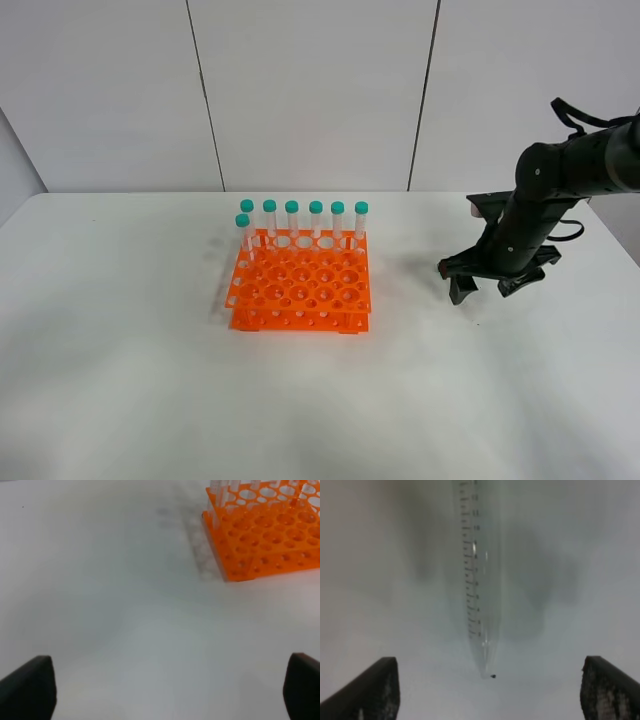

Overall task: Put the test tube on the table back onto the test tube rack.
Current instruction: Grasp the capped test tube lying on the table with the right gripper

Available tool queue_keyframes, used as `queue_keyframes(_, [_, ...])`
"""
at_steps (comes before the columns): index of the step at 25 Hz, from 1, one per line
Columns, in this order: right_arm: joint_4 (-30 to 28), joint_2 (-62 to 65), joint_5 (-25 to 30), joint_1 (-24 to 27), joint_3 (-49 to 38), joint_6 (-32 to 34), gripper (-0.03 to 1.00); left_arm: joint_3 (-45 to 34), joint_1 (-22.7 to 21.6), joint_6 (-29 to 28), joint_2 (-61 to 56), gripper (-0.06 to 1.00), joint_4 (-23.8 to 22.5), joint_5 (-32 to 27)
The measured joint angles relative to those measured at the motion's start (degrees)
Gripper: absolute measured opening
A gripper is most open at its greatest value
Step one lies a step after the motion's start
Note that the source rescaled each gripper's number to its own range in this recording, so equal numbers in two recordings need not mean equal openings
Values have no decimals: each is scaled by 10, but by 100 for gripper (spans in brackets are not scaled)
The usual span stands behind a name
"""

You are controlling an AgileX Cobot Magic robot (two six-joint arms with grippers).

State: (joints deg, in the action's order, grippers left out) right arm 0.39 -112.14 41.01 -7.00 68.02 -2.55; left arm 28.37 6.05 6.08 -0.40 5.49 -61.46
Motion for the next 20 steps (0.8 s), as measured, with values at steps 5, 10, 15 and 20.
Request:
queue_keyframes(5, [1, -13, -10, 0, 0, -2, 87, 0, 0, 0, 0, 99, 0, 0])
queue_keyframes(10, [4, -27, -17, 0, 0, -2, 86, 0, 0, 0, 0, 99, 0, 0])
queue_keyframes(15, [12, -40, -19, 0, 0, -2, 85, 0, 0, 0, 0, 99, 0, 0])
queue_keyframes(20, [13, -43, -30, 0, 0, -2, 85, 0, 0, 0, 0, 99, 0, 0])
